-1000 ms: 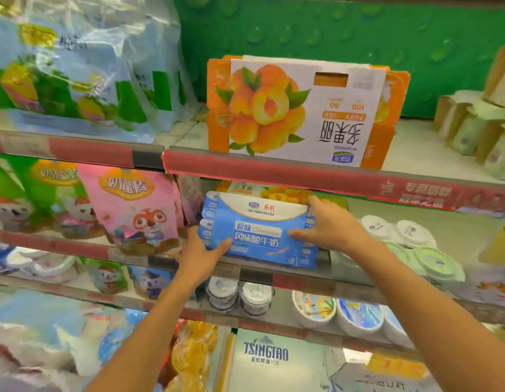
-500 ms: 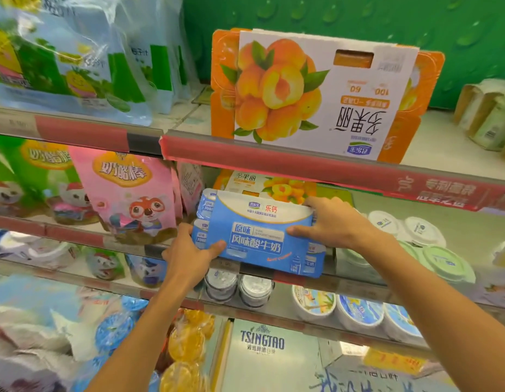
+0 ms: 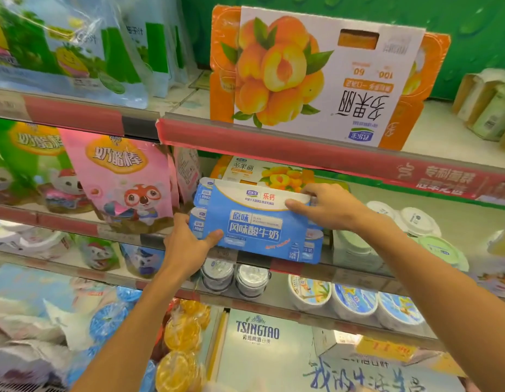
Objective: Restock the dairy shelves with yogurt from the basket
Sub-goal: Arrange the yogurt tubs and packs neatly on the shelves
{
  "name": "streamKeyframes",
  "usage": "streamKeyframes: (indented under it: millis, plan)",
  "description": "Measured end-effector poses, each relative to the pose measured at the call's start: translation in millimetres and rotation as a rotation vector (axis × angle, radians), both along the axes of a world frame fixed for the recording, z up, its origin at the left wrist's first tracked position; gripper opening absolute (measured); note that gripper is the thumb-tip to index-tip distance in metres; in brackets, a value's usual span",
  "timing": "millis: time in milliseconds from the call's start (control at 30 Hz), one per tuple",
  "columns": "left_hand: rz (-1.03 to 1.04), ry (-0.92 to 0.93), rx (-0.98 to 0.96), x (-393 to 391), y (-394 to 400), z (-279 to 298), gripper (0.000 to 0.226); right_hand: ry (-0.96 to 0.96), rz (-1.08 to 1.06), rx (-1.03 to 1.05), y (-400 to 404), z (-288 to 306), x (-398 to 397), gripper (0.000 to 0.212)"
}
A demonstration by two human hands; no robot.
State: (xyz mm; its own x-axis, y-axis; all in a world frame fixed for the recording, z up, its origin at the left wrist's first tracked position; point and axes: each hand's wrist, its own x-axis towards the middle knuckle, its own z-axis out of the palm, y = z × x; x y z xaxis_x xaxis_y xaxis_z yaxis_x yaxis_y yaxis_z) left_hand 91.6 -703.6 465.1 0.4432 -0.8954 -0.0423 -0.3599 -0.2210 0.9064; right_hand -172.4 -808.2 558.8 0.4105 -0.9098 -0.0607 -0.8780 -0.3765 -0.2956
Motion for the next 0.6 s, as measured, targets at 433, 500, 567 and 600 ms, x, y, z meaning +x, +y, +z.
streamKeyframes:
  millis: [433, 500, 567, 600]
  plan:
    - [0.059, 0.016, -0.036, -9, 6, -7, 0.047, -0.063, 0.008, 0.364, -92, -9, 54, 0.042]
    - [0.074, 0.027, -0.046, -12, 4, -3, 0.046, -0.092, 0.002, 0.357, -109, -21, 53, 0.058]
    - [0.084, 0.045, -0.051, -14, 2, -1, 0.044, -0.119, -0.02, 0.39, -118, -27, 53, 0.06]
    - [0.089, 0.058, -0.057, -14, 1, 0, 0.043, -0.136, -0.035, 0.412, -122, -29, 51, 0.06]
